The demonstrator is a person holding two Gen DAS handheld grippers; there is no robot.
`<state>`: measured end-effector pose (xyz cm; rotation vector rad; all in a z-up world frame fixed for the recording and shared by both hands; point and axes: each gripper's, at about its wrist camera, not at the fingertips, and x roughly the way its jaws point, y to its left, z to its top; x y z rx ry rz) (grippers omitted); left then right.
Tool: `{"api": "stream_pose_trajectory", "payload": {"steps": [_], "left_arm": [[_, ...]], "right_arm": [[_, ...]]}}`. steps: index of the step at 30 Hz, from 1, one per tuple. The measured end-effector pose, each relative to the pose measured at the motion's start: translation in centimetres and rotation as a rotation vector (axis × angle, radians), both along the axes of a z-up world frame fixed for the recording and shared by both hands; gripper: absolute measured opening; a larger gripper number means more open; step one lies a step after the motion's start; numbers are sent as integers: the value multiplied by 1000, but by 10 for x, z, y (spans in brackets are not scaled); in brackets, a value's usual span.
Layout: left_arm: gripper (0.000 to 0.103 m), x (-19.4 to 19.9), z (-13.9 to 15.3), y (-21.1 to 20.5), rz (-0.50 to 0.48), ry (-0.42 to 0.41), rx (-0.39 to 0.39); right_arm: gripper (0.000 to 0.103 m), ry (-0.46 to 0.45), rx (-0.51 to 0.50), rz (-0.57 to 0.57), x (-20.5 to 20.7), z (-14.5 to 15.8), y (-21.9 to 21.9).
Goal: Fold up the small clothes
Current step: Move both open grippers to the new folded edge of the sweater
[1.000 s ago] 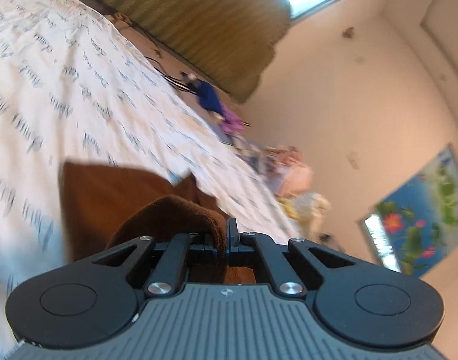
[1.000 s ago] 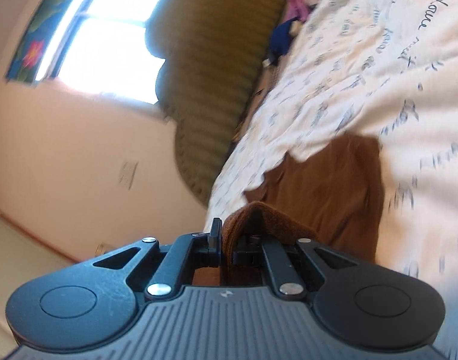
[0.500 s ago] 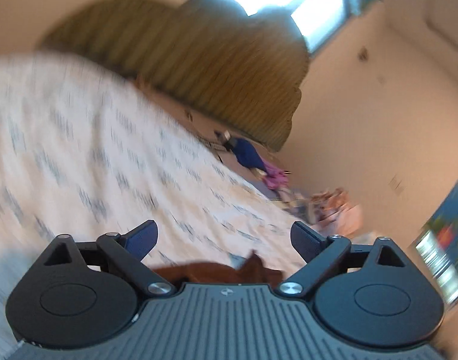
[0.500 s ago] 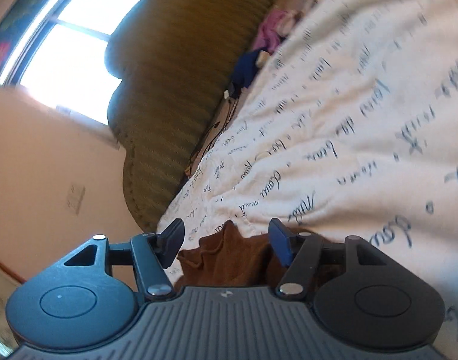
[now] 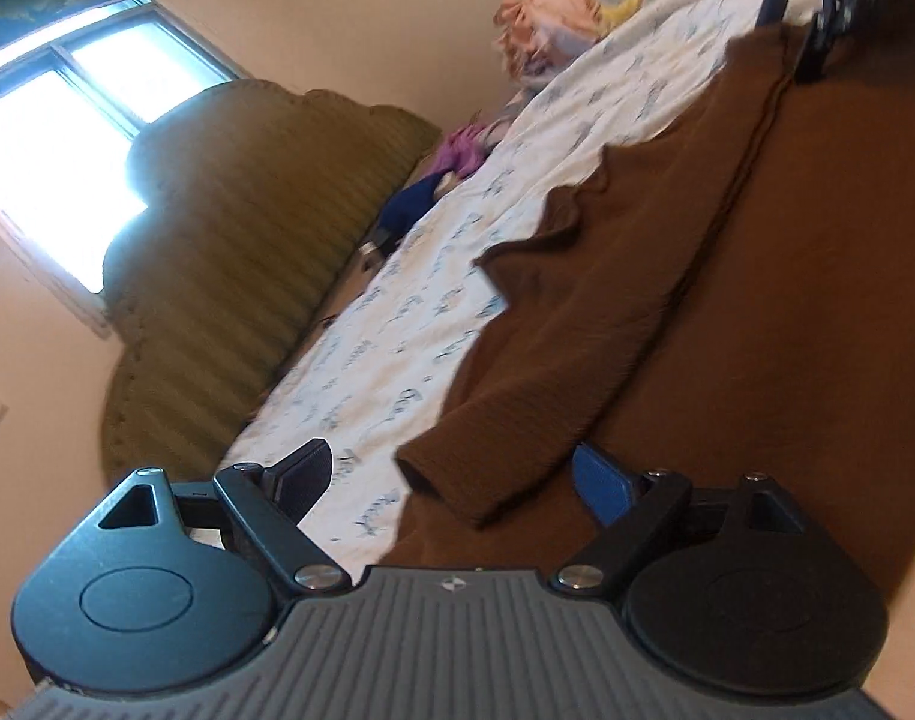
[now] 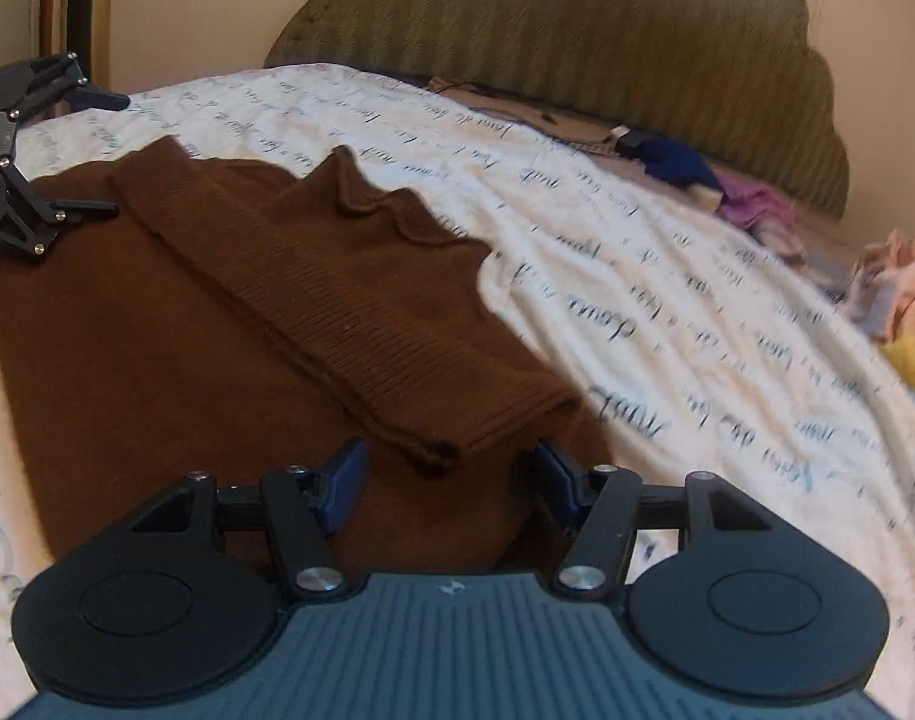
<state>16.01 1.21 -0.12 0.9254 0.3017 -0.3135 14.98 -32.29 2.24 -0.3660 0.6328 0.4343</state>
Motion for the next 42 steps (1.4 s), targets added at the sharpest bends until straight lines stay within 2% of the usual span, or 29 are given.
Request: {"api": "stream_pose_trajectory", "payload": {"steps": [1, 3, 5, 7, 9, 11, 13, 15, 18, 20, 23, 25, 27, 29, 31, 33, 35, 39, 42], "left_arm": [[87, 9, 1, -1, 20, -5, -9], [87, 27, 12, -3, 109, -30, -73], [87, 46, 27, 1, 237, -42, -166], [87, 59, 37, 9, 316, -16, -254], [88, 58, 45, 18, 311, 23, -322], [90, 55, 45, 25, 272, 62, -352], [90, 57, 45, 31, 253, 142, -413], [90, 67, 45, 40, 299, 202, -471], [90, 80, 47, 52, 358, 232, -562], [90, 97, 49, 52, 405, 257, -572], [91, 123, 54, 53, 487, 285, -610], [91, 138, 62, 61, 526, 348, -683], [91, 140, 71, 72, 531, 382, -789], [95, 133, 78, 87, 507, 387, -904], [97, 125, 79, 98, 465, 403, -970], [97, 121, 75, 105, 466, 418, -998], [97, 120, 68, 108, 461, 454, -1005], [96, 130, 56, 91, 452, 496, -916], [95, 145, 50, 71, 438, 514, -854]], "right_arm": [[60, -13, 7, -36, 12, 1, 0], [60, -34, 64, -117, 33, 7, -5], [60, -20, 202, -230, 51, 15, -20], [60, 53, 335, -277, 64, 16, -34], [60, 61, 377, -278, 60, 16, -41], [60, 59, 347, -254, 56, 16, -42], [60, 79, 336, -247, 56, 13, -45], [61, 95, 364, -277, 60, 10, -48], [61, 134, 399, -290, 79, 4, -43], [60, 154, 430, -300, 95, 4, -38], [60, 193, 586, -396, 121, 6, -51], [62, 210, 722, -482, 131, 7, -69], [62, 223, 825, -499, 130, 8, -82], [62, 205, 780, -444, 122, 12, -79], [63, 206, 680, -374, 114, 11, -70], [63, 233, 609, -340, 110, 5, -65], [63, 262, 604, -337, 111, -1, -65], [63, 292, 633, -327, 117, -7, -64], [63, 297, 606, -312, 126, -11, -53]]}}
